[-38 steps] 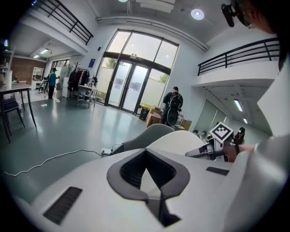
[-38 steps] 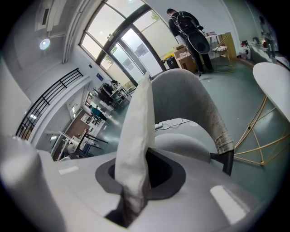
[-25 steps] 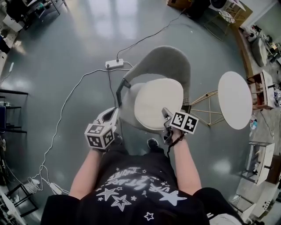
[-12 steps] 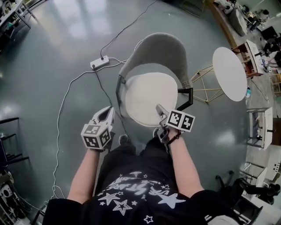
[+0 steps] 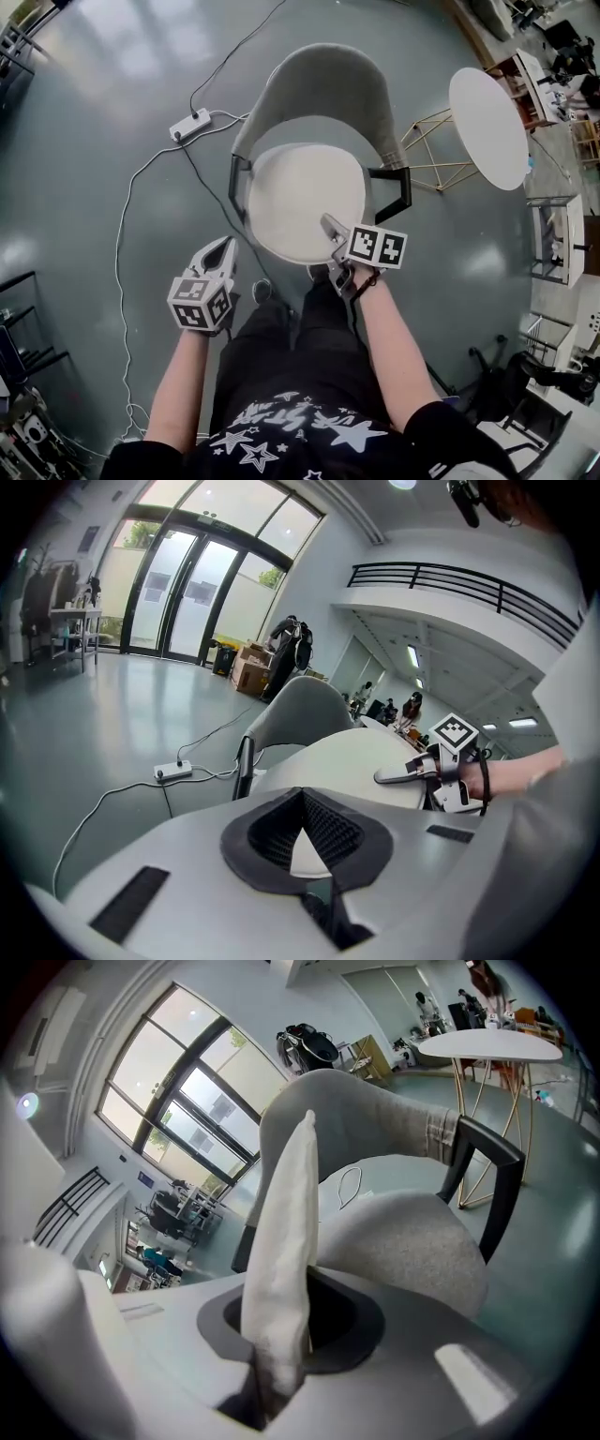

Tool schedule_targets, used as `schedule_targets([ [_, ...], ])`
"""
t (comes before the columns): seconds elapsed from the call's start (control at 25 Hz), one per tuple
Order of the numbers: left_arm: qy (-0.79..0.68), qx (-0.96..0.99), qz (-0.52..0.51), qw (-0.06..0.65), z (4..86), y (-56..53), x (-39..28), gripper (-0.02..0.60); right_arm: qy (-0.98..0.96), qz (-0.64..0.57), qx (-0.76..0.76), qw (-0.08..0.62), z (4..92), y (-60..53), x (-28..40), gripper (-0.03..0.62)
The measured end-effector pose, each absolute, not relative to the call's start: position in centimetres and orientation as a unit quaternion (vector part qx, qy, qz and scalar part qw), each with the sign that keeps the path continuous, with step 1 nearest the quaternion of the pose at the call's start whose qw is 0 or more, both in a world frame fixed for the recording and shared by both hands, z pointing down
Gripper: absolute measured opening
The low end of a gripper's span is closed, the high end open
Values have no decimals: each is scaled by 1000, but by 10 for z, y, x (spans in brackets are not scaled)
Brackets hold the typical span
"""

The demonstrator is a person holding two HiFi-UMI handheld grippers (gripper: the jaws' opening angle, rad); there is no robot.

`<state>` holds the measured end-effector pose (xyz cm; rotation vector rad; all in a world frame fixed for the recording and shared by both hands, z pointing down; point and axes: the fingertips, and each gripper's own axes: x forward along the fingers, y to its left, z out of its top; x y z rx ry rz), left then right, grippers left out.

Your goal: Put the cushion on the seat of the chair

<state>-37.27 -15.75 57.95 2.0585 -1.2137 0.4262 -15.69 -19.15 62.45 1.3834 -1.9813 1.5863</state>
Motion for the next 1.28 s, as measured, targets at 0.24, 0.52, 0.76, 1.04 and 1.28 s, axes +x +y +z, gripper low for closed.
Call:
schedule_targets([
  [0.24,-474,782,176,364,602,-162,-351,8,-674,544,478,148,654,-203,-130,57],
  [0.52,-472,772,191,381,635,-164,-315,8,-680,509,489,201,693,-209,-102,60],
  [0.76,-473,762,203,393,662,-164,-288,8,-670,503,490,241,734,-209,-76,75],
  [1.04,-479,746,217,409,695,-165,-265,8,-660,512,494,241,770,-209,-59,80],
  [1.28,-476,746,225,409,710,-175,-245,7,-656,536,480,229,794,-212,-53,83],
])
